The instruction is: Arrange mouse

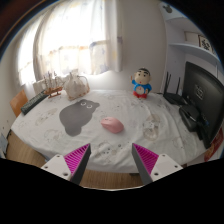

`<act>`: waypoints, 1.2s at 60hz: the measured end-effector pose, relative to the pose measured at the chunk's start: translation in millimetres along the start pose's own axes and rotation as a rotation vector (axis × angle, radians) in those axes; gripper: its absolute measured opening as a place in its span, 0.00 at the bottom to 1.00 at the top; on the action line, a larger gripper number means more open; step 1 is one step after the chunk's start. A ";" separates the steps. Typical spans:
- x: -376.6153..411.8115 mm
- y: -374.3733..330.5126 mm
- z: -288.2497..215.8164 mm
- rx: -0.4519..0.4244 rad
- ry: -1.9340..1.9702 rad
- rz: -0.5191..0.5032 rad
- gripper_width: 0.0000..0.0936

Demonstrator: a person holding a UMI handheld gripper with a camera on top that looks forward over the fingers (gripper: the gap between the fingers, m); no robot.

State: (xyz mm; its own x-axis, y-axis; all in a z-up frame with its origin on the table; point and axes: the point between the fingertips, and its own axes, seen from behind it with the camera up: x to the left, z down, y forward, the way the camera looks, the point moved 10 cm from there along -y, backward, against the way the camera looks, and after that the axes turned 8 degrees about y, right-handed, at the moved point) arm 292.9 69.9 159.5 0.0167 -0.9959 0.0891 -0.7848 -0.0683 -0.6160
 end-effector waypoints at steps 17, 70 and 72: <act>-7.6 84.0 -4.5 -0.083 -0.014 0.014 0.91; -30.8 252.2 -51.4 -0.047 0.073 0.081 0.78; -30.0 253.6 -52.2 -0.046 0.071 0.082 0.69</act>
State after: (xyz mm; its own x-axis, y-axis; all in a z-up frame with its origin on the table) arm 61.0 85.6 41.5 -0.0907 -0.9912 0.0961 -0.8096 0.0172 -0.5867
